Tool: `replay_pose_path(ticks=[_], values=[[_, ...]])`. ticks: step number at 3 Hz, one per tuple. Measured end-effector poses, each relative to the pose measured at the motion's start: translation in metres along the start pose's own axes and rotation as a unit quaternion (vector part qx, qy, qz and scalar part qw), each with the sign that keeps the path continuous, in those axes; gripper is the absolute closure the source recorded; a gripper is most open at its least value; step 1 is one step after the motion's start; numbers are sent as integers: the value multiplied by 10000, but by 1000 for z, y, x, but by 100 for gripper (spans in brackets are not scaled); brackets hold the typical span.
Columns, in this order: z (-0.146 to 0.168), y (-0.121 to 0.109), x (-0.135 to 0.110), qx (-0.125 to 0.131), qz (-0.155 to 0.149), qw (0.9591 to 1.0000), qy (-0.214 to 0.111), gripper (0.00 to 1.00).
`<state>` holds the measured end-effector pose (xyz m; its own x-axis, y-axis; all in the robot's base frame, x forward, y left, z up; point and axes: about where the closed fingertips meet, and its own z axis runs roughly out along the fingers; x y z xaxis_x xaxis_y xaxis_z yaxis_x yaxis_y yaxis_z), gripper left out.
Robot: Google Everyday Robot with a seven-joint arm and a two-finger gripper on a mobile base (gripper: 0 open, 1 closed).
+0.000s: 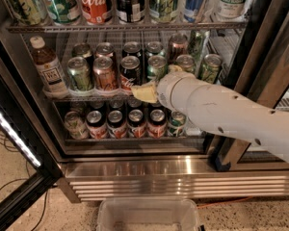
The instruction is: Pick green can from middle shelf of fridge
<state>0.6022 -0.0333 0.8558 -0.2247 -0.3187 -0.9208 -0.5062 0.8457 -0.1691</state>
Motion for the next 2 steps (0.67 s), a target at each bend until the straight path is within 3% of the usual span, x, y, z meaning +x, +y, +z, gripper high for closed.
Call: replay_pose_path(ticks=[1, 2], values=[[6, -10, 16, 139, 15, 9999, 70, 20], [17, -31, 33, 494, 181, 9986, 91, 28]])
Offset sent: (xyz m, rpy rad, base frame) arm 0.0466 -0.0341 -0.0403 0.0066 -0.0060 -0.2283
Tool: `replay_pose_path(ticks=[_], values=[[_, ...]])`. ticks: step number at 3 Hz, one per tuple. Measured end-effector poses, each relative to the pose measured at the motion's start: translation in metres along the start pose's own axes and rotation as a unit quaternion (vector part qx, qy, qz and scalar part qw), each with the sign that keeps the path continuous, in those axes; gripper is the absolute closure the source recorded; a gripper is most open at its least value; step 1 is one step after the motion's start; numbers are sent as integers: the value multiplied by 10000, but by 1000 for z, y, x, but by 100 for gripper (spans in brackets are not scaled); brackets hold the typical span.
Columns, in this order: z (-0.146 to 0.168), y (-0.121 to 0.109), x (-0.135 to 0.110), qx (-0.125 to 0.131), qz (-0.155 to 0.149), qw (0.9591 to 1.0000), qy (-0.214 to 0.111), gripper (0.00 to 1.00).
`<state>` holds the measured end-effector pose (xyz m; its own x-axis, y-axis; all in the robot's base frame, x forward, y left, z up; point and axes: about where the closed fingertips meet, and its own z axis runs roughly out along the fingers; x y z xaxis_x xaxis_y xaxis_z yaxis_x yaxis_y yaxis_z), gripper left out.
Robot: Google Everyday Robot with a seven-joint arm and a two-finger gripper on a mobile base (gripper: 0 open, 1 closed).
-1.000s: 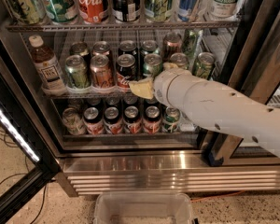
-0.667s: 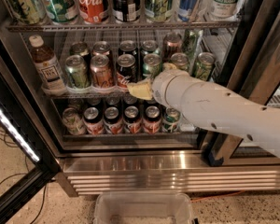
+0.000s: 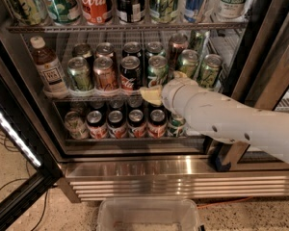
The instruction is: Pick green can from middle shelf of fridge
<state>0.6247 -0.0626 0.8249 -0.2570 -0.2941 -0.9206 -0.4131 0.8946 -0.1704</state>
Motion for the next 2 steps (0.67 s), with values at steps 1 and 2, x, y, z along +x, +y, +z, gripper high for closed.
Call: replay_pose_path(ticks=[1, 2], values=[[17, -13, -8, 358, 217, 9990, -181, 33], [29, -24, -28, 689, 403, 9957, -480, 33]])
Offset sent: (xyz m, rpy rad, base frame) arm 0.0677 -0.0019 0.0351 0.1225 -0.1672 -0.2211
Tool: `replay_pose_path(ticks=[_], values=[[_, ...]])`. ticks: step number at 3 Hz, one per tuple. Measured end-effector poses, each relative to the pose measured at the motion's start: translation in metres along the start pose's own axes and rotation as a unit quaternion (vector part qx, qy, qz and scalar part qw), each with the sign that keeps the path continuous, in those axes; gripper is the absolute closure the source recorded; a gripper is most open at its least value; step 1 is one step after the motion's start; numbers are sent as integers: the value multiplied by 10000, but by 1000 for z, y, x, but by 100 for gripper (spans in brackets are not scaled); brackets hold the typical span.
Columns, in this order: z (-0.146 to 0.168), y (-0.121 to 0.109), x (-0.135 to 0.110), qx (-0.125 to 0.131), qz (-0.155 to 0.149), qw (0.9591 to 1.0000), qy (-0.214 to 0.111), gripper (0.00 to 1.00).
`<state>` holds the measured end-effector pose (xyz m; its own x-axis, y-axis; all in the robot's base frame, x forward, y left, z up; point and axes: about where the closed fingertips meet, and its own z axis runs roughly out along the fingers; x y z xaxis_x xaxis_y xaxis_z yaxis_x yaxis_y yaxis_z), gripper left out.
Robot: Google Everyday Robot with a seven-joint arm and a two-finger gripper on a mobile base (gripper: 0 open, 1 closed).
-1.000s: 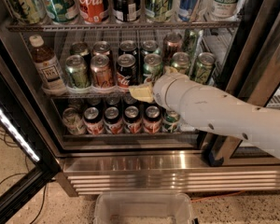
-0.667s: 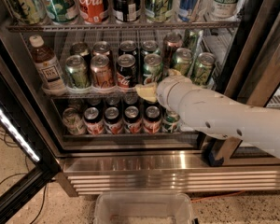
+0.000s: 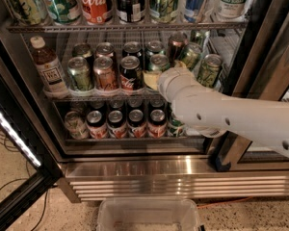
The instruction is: Pick green can from middle shelf of fridge
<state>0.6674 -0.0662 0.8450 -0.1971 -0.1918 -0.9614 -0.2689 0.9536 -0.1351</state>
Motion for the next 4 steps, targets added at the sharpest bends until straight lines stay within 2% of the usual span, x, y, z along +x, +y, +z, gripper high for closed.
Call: replay_pose_path(ticks=[1, 2, 3, 4], values=[[9, -6, -12, 233, 99, 9995, -178, 39], [12, -7, -15, 349, 155, 9990, -227, 58], [-6, -3, -15, 204, 179, 9993, -239, 81], [-13, 0, -18, 136, 187, 9994, -258, 100]])
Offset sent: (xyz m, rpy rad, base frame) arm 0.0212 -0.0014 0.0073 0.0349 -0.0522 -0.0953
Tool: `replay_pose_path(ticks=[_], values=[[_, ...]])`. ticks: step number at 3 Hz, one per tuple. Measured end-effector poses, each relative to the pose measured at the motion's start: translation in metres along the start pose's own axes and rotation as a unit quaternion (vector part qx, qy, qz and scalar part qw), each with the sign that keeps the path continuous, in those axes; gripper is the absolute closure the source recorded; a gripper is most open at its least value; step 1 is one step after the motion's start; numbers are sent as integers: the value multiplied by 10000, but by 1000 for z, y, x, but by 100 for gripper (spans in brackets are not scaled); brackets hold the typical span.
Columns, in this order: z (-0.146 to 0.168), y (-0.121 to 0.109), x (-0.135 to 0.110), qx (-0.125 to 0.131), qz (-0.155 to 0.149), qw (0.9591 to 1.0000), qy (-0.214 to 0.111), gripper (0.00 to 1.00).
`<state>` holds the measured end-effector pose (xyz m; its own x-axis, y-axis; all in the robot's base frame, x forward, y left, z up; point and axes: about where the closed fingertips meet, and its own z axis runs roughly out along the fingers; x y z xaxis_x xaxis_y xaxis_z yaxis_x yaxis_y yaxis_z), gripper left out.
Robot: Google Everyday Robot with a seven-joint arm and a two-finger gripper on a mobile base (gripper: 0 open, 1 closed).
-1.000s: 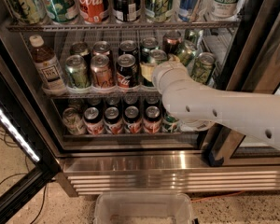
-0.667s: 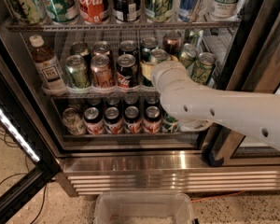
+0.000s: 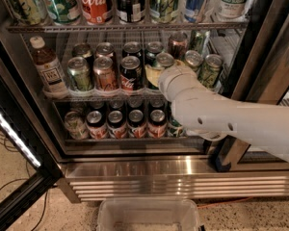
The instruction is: Pick green can from middle shelf of fridge
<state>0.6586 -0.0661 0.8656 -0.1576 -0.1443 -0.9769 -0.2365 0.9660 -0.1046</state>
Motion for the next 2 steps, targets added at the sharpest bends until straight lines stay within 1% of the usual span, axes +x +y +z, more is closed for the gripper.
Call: replay_pose_path(ticks=[2], values=[[-7, 1, -5, -105, -14, 9999, -51, 100]])
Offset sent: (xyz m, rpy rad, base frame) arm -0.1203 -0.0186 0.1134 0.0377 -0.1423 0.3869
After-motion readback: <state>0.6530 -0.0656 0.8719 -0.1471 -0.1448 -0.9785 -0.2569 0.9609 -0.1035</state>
